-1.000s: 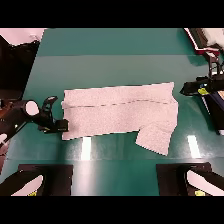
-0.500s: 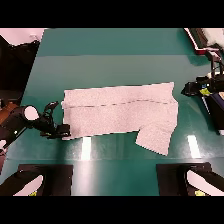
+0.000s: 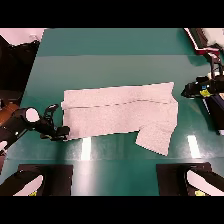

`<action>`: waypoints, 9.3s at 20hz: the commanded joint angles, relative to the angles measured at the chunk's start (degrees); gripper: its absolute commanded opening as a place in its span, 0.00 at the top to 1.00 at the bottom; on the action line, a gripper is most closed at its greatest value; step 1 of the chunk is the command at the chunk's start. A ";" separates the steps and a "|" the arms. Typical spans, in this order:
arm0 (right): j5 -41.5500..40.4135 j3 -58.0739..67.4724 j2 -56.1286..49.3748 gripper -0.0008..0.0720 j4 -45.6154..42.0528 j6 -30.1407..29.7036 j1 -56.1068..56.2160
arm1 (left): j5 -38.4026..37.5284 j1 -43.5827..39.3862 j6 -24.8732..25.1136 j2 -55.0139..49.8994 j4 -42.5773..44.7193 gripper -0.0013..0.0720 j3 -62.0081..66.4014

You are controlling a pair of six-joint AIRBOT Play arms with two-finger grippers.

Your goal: Fold the shirts.

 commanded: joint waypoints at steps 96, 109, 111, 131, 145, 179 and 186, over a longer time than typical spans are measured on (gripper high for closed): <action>6.82 -0.68 -32.96 0.14 28.59 -24.04 -17.14 | 17.90 0.15 -7.17 2.80 -0.55 0.95 9.18; 4.52 -0.68 -29.62 0.97 41.33 -31.10 -12.48 | 23.37 -2.73 0.09 2.73 -14.27 0.95 10.25; 5.25 -0.66 -25.77 0.97 44.02 -31.06 -11.78 | 27.32 -7.48 0.28 1.53 -13.97 0.95 12.96; 4.76 20.39 -12.68 0.97 46.05 -18.73 14.10 | 14.88 -25.53 1.44 -46.40 -9.75 0.95 56.89; -3.08 20.39 -20.09 0.97 46.14 -18.67 28.96 | -2.78 -6.27 1.46 -13.05 14.91 0.95 57.64; -2.34 24.39 -35.34 0.30 31.41 -16.15 30.49 | -19.12 -4.31 3.37 -4.59 19.26 0.95 57.64; -7.76 9.11 -34.67 0.28 40.57 -16.35 18.88 | -15.80 -4.31 3.37 -4.66 16.57 0.95 57.57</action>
